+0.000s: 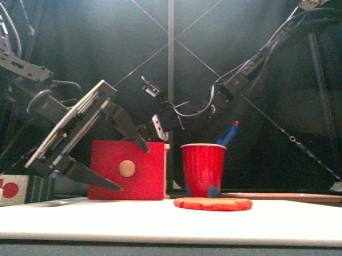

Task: Get the cutter from the drawer then cut the dough then place the extra dough in the bowl
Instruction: Place the cutter on the board

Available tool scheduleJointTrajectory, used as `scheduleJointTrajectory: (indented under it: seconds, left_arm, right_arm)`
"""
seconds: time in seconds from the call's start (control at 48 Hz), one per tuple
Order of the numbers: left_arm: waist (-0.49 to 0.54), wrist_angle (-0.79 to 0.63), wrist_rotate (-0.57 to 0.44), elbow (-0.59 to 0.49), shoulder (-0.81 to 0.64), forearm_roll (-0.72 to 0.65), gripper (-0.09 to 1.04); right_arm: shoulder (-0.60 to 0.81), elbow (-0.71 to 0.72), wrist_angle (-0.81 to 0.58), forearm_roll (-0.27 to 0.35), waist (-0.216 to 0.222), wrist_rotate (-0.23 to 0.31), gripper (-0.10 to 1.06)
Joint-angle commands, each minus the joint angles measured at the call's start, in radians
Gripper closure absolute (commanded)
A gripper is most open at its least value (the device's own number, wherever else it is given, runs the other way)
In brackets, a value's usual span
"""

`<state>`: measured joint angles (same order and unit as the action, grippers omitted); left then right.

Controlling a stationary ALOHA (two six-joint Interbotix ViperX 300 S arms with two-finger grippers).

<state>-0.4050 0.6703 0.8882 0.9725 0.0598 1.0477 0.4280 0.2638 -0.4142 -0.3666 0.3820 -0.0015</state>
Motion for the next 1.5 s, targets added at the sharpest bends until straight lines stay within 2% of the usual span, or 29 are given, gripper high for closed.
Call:
scheduleJointTrajectory:
  seconds: [0.021, 0.125, 0.229, 0.396, 0.458, 0.562, 0.667, 0.771, 0.875, 0.979, 1.146, 1.292, 1.396, 1.5]
  left_arm:
    - [-0.038, 0.003, -0.012, 0.023, -0.098, -0.021, -0.02]
    - [-0.043, 0.057, -0.048, 0.071, -0.167, -0.127, -0.02]
    - [-0.032, 0.201, -0.14, 0.11, -0.233, -0.313, -0.02]
    - [0.098, 0.419, -0.353, 0.143, -0.319, -0.621, -0.02]
    - [0.15, 0.446, -0.434, 0.155, -0.345, -0.687, -0.02]
    - [0.238, 0.448, -0.561, 0.178, -0.385, -0.718, -0.02]
    - [0.331, 0.448, -0.686, 0.209, -0.431, -0.718, -0.02]
    - [0.402, 0.448, -0.77, 0.233, -0.472, -0.718, -0.02]
    - [0.462, 0.448, -0.81, 0.249, -0.509, -0.716, -0.02]
    - [0.5, 0.448, -0.819, 0.262, -0.549, -0.718, -0.02]
    - [0.534, 0.448, -0.822, 0.295, -0.588, -0.73, -0.02]
    - [0.563, 0.448, -0.821, 0.314, -0.592, -0.742, -0.02]
    - [0.569, 0.448, -0.821, 0.319, -0.592, -0.749, -0.02]
    - [0.574, 0.443, -0.821, 0.321, -0.592, -0.759, -0.02]
  right_arm:
    - [0.0, 0.0, 0.026, -0.002, 0.006, -0.002, 0.98]
    - [-0.008, -0.008, 0.028, -0.002, 0.0, 0.003, 0.98]
    - [-0.031, -0.015, 0.028, 0.0, -0.02, 0.009, 0.98]
    - [-0.107, -0.012, 0.044, 0.017, -0.078, 0.012, 0.98]
    - [-0.141, -0.009, 0.066, 0.029, -0.098, 0.011, 0.98]
    - [-0.195, 0.008, 0.117, 0.055, -0.137, 0.015, 0.98]
    - [-0.239, 0.044, 0.172, 0.112, -0.173, 0.021, 0.98]
    - [-0.287, 0.091, 0.238, 0.178, -0.207, 0.025, 0.98]
    - [-0.319, 0.121, 0.296, 0.227, -0.224, 0.023, 0.94]
    - [-0.333, 0.141, 0.348, 0.255, -0.236, 0.023, 0.83]
    - [-0.327, 0.137, 0.417, 0.265, -0.245, 0.023, 0.54]
    - [-0.304, 0.12, 0.44, 0.265, -0.244, 0.023, 0.35]
    - [-0.281, 0.098, 0.457, 0.265, -0.245, 0.023, 0.25]
    - [-0.258, 0.078, 0.469, 0.264, -0.247, 0.023, 0.21]
